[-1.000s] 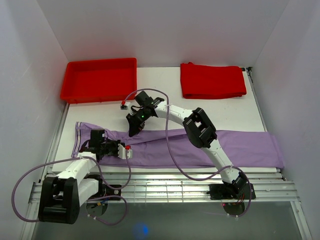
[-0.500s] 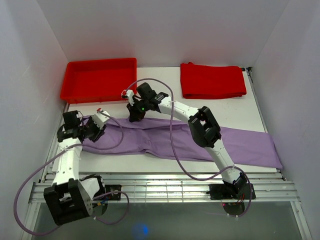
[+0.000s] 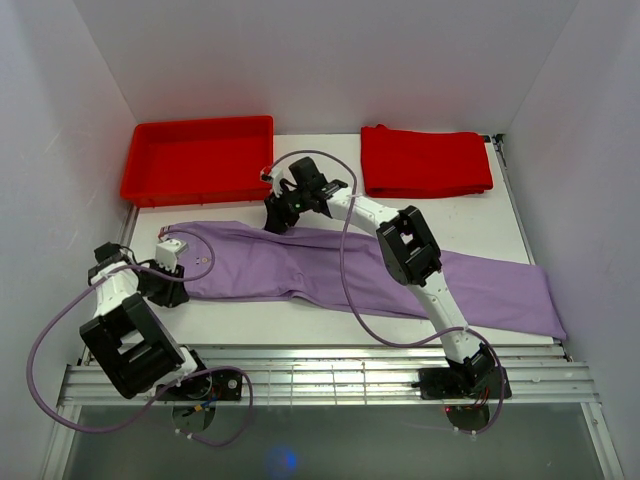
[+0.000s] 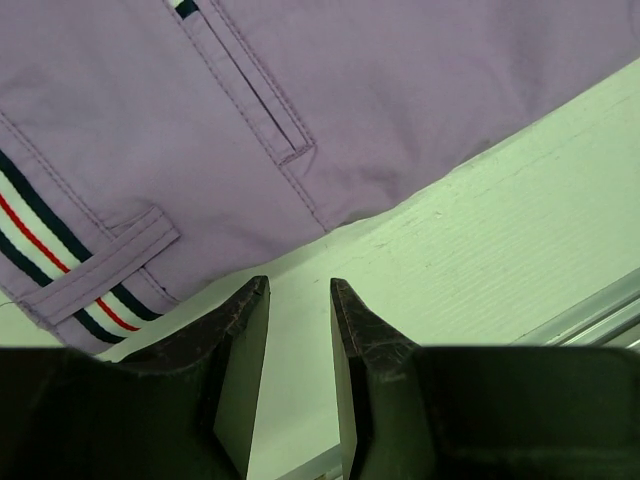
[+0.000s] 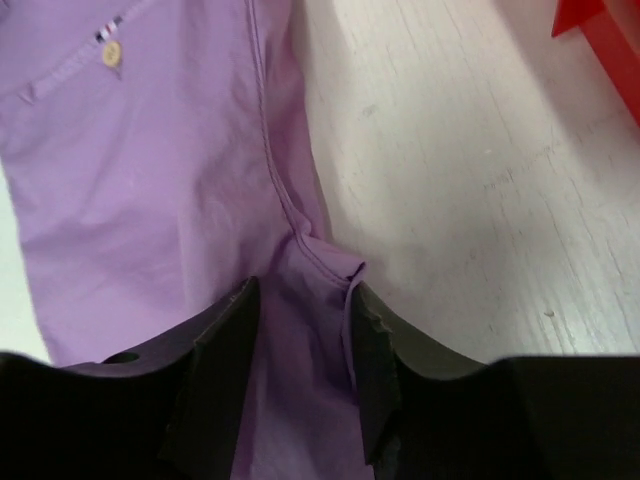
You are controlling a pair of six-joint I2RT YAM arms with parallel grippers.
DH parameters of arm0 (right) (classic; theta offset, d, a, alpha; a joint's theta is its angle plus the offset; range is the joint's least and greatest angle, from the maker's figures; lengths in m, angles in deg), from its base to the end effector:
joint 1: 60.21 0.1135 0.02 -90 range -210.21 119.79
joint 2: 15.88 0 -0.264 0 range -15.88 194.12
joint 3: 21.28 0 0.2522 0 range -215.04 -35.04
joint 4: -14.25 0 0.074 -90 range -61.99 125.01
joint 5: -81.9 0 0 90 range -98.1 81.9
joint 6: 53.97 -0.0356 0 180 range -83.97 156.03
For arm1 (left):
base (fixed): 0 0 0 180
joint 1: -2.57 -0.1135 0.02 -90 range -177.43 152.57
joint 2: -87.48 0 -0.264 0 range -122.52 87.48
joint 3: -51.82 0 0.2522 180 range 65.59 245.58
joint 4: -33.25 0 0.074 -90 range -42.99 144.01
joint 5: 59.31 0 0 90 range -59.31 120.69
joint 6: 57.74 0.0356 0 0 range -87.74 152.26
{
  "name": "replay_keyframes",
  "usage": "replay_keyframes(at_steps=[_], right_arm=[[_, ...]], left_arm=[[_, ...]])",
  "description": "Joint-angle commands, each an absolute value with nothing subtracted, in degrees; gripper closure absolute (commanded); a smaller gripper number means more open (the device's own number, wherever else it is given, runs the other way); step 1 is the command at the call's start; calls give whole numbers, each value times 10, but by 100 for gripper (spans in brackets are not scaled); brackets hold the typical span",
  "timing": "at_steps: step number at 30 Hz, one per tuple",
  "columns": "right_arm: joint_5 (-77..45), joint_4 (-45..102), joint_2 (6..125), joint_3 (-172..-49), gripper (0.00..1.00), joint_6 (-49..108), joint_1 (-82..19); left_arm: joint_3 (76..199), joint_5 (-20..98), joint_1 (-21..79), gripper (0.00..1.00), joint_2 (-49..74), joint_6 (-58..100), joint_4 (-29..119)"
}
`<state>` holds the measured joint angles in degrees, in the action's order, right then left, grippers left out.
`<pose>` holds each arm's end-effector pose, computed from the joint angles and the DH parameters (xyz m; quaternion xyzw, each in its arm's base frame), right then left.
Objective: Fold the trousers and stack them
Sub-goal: Fold the trousers
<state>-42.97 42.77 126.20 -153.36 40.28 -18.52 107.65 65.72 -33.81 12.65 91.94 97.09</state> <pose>0.4027 0.3859 0.1677 -0.4552 0.7405 0.3886 0.3058 0.1749 0.1035 0.1838 0.2106 0.9284 -0.1566 0.2631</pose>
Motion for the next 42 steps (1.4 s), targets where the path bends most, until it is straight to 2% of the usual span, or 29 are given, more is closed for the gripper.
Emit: replay_keyframes(at_steps=[1, 4, 5, 7, 16, 21, 22, 23, 29, 33, 42], right_arm=[[-479, 353, 1269, -1535, 53, 337, -203], [-494, 318, 1276, -1539, 69, 297, -217], [-496, 313, 1278, -1541, 79, 295, -218], [-497, 312, 1282, -1544, 92, 297, -218], [-451, 298, 1287, -1540, 92, 304, -218], [-411, 298, 1296, -1552, 92, 305, -218], [-405, 299, 1297, -1551, 92, 306, -218], [-396, 300, 1298, -1550, 92, 308, -218], [-345, 317, 1302, -1556, 92, 324, -218], [-330, 320, 1306, -1558, 92, 323, -220], [-344, 307, 1319, -1566, 92, 308, -218]], left_arm=[[1094, 705, -341, 58, 142, 950, 992], [1091, 722, -340, 58, 168, 957, 992], [1087, 730, -340, 57, 183, 960, 990], [1076, 732, -339, 58, 191, 954, 979], [1074, 753, -323, 57, 196, 869, 929], [1039, 665, -290, 58, 147, 798, 853], [1039, 623, -288, 60, 109, 790, 848], [1043, 601, -294, 67, 88, 788, 842], [1057, 483, -350, 78, -9, 818, 824], [1070, 473, -389, 79, -16, 866, 837], [1034, 437, -405, 81, 28, 933, 863]])
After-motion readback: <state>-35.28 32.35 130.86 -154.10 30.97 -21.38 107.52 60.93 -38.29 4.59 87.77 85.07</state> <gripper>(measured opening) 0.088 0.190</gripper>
